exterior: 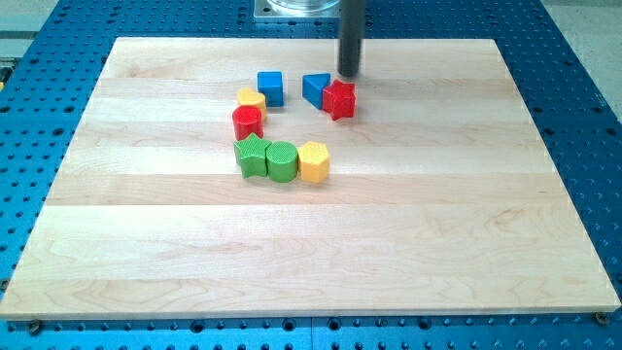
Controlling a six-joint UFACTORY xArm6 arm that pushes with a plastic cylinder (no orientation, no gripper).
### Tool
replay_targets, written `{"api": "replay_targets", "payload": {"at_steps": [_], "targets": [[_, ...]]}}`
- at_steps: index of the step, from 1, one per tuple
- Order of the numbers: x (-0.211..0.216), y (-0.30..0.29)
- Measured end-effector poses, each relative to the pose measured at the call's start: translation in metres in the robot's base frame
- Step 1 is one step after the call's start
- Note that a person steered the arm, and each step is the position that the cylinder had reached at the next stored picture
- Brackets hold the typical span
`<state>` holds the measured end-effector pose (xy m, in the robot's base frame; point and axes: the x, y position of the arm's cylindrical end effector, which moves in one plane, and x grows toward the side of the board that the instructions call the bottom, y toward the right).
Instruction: Place the blue blocks and red star in a horizontal line
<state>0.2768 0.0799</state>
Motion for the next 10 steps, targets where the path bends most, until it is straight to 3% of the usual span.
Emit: {"api": "replay_targets", "payload": {"at_steps": [1,5,10], "targets": [[0.032,0.008],[0.087,0.000],[0.023,-0.008]]}}
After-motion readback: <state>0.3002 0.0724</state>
